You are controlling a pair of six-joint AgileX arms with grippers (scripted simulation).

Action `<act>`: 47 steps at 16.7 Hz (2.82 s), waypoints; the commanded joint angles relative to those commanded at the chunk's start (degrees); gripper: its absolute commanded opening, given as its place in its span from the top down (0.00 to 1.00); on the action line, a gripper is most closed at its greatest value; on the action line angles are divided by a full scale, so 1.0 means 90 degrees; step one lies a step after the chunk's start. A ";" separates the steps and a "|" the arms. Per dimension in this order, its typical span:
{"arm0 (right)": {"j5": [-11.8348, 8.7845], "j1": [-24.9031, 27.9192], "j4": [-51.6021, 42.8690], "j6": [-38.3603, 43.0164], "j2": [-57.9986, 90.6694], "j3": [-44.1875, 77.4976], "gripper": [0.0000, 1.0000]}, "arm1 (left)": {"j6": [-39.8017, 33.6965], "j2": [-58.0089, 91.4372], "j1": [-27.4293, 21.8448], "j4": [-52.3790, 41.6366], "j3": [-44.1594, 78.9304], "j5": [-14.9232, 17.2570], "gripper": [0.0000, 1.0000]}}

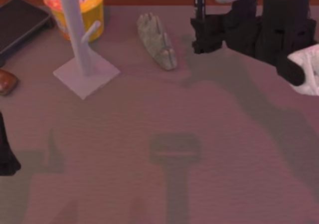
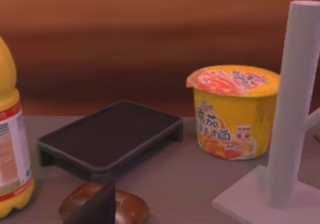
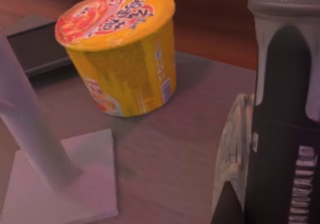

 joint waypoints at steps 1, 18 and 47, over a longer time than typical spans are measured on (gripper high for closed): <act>-0.0132 -0.0005 0.0460 -0.0125 -0.0145 -0.0141 1.00 | 0.0000 0.0000 0.0000 0.0000 0.0000 0.0000 0.00; 0.0424 0.1022 0.1744 -0.0493 -0.1880 -0.1384 1.00 | 0.0000 0.0000 0.0000 0.0000 0.0000 0.0000 0.00; 0.0911 0.1558 0.1733 -0.0464 -0.2437 -0.1792 1.00 | 0.0291 0.5621 -0.3079 0.2167 0.3543 0.0777 0.00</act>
